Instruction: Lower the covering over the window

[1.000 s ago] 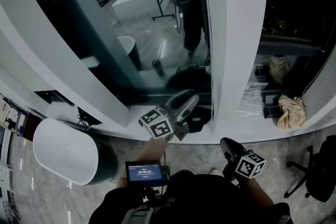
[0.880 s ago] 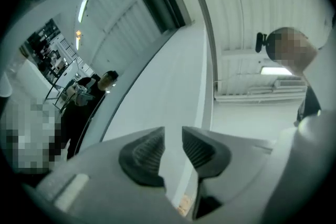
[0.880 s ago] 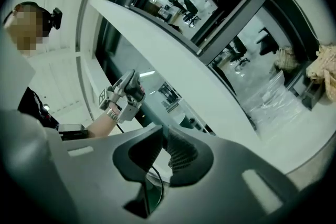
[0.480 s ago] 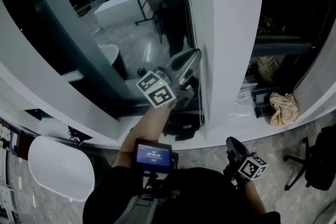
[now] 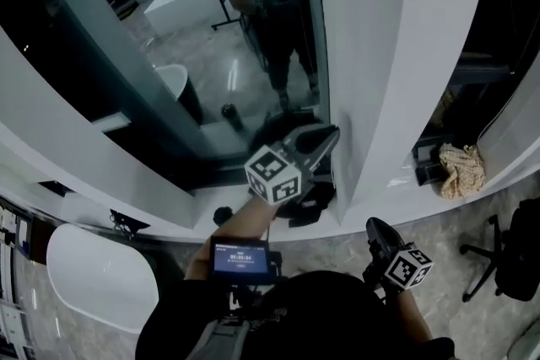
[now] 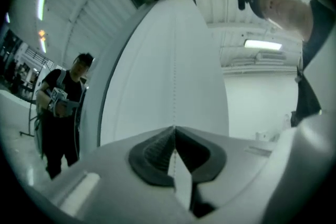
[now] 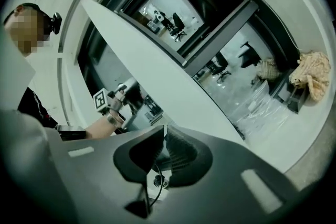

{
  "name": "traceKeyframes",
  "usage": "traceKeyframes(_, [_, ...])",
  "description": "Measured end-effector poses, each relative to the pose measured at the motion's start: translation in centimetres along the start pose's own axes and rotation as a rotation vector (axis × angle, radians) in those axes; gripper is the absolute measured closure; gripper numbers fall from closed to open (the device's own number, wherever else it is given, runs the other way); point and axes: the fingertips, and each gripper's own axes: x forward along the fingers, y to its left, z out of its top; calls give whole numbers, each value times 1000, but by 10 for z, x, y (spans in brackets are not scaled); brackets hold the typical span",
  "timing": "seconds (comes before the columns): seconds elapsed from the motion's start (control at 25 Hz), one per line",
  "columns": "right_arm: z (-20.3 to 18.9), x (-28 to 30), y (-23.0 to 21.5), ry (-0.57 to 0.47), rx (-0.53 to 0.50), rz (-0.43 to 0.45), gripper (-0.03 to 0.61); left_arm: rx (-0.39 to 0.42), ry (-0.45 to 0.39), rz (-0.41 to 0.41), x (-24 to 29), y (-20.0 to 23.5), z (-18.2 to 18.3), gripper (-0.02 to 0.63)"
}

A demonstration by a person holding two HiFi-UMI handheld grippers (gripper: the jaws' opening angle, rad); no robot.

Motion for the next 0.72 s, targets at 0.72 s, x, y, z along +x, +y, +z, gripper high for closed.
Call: traceKeyframes(0.72, [208, 35, 278, -264, -500, 516, 472, -308, 764, -15, -174, -153, -353, 609])
